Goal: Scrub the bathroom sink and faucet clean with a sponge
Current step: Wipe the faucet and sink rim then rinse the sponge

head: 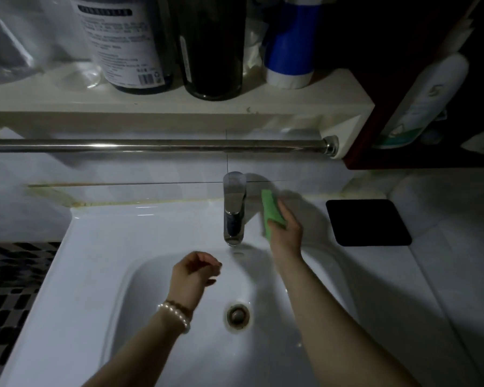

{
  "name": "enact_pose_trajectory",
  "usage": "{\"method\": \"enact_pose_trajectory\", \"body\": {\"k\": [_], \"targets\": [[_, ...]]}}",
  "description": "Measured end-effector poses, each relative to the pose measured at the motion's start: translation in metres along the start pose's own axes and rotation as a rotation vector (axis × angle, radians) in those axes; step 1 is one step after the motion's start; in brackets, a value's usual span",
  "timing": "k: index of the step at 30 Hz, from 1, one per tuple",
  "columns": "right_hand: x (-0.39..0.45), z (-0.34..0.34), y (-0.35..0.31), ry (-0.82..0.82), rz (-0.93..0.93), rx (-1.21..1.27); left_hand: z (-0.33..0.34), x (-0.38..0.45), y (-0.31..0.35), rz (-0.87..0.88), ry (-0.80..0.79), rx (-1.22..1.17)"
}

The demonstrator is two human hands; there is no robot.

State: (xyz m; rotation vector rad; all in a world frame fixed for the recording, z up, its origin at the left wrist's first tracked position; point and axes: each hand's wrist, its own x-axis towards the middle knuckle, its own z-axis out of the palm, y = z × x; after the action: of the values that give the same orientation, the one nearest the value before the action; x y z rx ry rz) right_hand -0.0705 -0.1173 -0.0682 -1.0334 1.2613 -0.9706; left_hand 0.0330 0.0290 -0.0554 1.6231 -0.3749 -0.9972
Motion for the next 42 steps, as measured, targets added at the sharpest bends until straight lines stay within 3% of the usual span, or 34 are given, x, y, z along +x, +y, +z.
{"method": "enact_pose_trajectory", "body": {"k": [5, 8, 9, 12, 14, 18, 23, 25, 27, 29, 31, 34, 42], "targets": [[0.037, 0.037, 0.013, -0.226, -0.077, -0.254, -0.011, 0.025, -0.001, -0.038, 0.087, -0.035], [0.020, 0.039, 0.031, -0.244, -0.093, -0.277, -0.014, 0.035, -0.004, -0.066, 0.103, -0.061], [0.012, 0.040, 0.035, -0.207, -0.090, -0.212, -0.014, 0.037, -0.006, -0.078, 0.105, -0.065], [-0.002, 0.057, 0.032, -0.006, 0.274, 0.495, -0.012, 0.042, -0.010, -0.106, 0.095, -0.080], [-0.004, 0.062, 0.030, 0.053, 0.427, 0.755, -0.011, 0.045, -0.011, -0.111, 0.087, -0.082], [-0.009, 0.042, 0.029, 0.065, 0.457, 0.494, -0.009, 0.053, -0.014, -0.154, 0.089, -0.149], [-0.013, 0.019, 0.030, -0.282, 0.628, 0.425, 0.005, 0.059, -0.013, -0.415, -0.106, -0.312], [-0.014, 0.015, 0.029, -0.335, 0.679, 0.261, 0.012, 0.059, -0.009, -0.446, -0.190, -0.369], [-0.018, 0.011, 0.027, -0.373, 0.687, 0.036, 0.017, 0.060, -0.007, -0.393, -0.138, -0.343], [-0.019, 0.004, 0.029, -0.405, 0.686, -0.089, 0.019, 0.065, -0.008, -0.312, 0.025, -0.260], [-0.018, -0.004, 0.031, -0.335, 0.661, -0.070, 0.016, 0.074, -0.012, -0.181, 0.190, -0.129], [-0.019, -0.016, 0.025, -0.216, 0.618, -0.005, 0.022, 0.081, -0.011, 0.030, 0.291, 0.066], [-0.023, -0.047, 0.020, -0.091, 0.562, -0.027, 0.039, 0.096, -0.005, 0.344, 0.565, 0.093]]}}
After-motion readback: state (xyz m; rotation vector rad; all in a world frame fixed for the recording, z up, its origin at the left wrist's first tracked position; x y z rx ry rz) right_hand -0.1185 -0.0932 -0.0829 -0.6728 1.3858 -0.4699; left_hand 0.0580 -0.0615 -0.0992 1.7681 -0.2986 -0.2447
